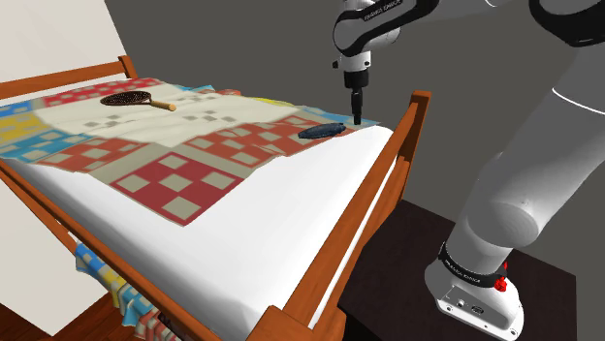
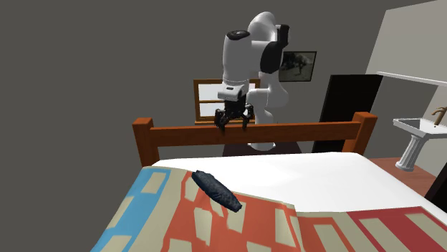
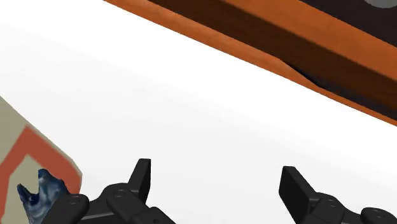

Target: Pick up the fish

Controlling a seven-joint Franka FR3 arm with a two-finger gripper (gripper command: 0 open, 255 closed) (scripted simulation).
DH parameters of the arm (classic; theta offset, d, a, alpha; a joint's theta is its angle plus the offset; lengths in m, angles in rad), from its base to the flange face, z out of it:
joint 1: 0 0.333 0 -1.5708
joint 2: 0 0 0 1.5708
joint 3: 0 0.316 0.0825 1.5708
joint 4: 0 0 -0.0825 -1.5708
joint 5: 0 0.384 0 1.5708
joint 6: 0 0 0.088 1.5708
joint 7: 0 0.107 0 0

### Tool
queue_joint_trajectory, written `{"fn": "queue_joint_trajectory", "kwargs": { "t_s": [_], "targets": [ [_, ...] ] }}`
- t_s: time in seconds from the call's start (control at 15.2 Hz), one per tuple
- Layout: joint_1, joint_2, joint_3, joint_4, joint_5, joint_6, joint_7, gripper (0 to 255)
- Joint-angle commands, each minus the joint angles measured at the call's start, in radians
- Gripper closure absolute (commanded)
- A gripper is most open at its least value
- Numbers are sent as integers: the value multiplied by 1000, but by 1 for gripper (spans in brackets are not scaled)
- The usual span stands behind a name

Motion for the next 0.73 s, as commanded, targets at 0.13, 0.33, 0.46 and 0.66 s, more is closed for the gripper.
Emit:
{"fn": "queue_joint_trajectory", "kwargs": {
  "t_s": [0.13, 0.33, 0.46, 0.66],
  "targets": [
    [0, 164, -31, 127, 36, 31, -170, 0],
    [-11, 292, -36, 237, 73, 43, -287, 0],
    [-23, 377, -32, 318, 98, 43, -360, 0],
    [-47, 505, -17, 452, 131, 33, -460, 0]
  ]
}}
